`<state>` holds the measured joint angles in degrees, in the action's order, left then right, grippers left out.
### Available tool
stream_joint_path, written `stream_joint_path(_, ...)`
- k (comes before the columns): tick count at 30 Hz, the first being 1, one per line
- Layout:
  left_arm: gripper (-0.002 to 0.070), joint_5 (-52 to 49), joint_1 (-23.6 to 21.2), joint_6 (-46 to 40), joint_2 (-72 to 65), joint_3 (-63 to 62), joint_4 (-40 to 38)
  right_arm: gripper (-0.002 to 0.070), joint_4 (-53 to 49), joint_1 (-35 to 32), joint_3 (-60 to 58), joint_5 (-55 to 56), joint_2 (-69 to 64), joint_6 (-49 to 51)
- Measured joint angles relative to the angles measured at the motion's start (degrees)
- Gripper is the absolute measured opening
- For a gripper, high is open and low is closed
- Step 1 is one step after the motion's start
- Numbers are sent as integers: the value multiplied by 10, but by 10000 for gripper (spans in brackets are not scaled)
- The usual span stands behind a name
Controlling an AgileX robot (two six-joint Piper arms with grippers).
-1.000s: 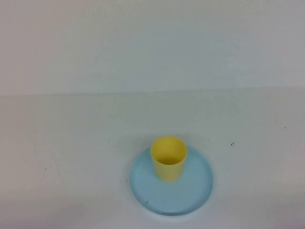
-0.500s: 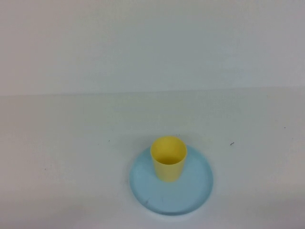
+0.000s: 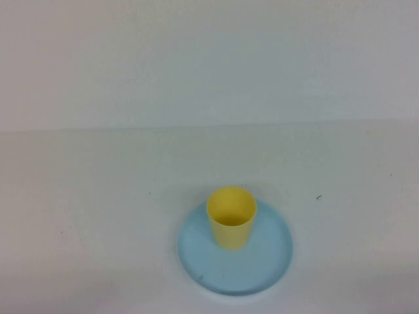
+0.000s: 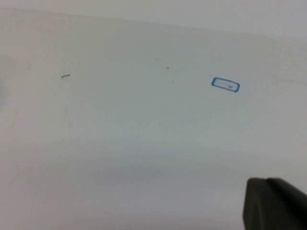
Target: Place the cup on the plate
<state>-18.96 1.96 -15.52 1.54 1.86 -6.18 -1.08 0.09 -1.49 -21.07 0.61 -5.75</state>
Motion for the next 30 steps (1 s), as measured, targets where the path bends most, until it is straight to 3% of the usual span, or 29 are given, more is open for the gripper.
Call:
stream_joint_path(9, 1, 0, 0, 0, 0, 0, 0, 0, 0, -60, 0, 0, 0, 0)
stream_joint_path(30, 1, 0, -12, 0, 1, 0, 0, 0, 0, -64, 0, 0, 0, 0)
